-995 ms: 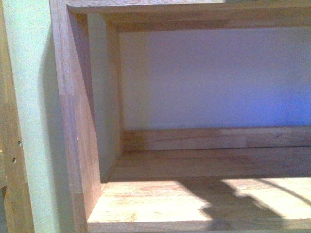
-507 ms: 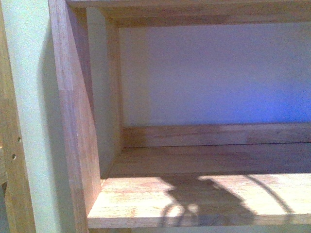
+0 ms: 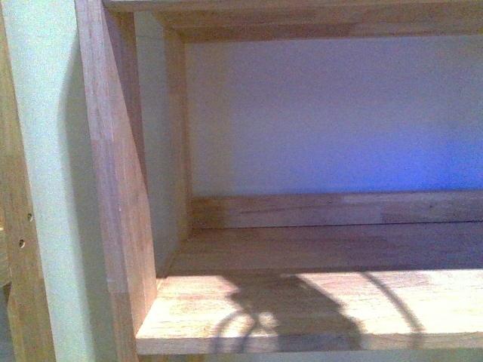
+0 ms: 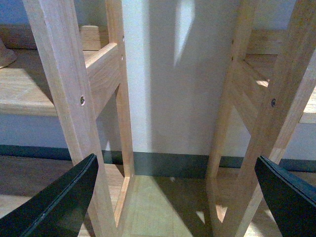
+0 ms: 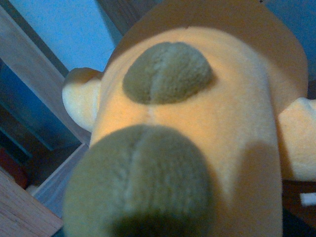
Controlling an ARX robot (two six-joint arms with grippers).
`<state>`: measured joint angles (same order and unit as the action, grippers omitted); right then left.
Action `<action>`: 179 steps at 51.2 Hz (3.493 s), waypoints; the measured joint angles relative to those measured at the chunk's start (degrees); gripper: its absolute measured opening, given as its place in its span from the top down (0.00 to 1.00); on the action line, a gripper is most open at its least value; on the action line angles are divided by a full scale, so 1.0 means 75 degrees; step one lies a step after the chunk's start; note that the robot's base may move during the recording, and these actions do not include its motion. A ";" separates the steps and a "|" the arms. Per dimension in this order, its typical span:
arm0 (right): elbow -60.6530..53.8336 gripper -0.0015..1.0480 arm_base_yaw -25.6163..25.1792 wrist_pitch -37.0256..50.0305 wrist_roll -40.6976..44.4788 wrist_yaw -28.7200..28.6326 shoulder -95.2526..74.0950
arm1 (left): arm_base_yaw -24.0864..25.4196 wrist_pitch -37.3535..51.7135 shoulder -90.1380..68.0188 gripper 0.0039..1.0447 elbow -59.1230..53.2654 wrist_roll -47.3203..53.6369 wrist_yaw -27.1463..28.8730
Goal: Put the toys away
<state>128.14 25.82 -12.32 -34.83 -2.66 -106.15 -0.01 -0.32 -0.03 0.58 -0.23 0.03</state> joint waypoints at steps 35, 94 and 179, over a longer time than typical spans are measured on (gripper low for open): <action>-0.1040 0.06 -0.0079 0.1000 0.1521 0.2509 0.1300 | 0.0000 0.0000 0.0000 0.06 0.0000 0.0000 0.0000; -1.3193 0.06 -0.3978 0.3238 0.4252 0.0501 1.1342 | 0.0000 0.0000 0.0000 0.06 0.0000 0.0000 0.0000; -1.6530 0.38 -0.3462 0.1545 0.4616 0.0347 1.3645 | 0.0000 0.0000 0.0000 0.06 0.0000 0.0000 0.0000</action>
<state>4.16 -0.14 -0.73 -0.21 -0.05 -3.81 -0.01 -0.32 -0.03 0.58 -0.23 0.03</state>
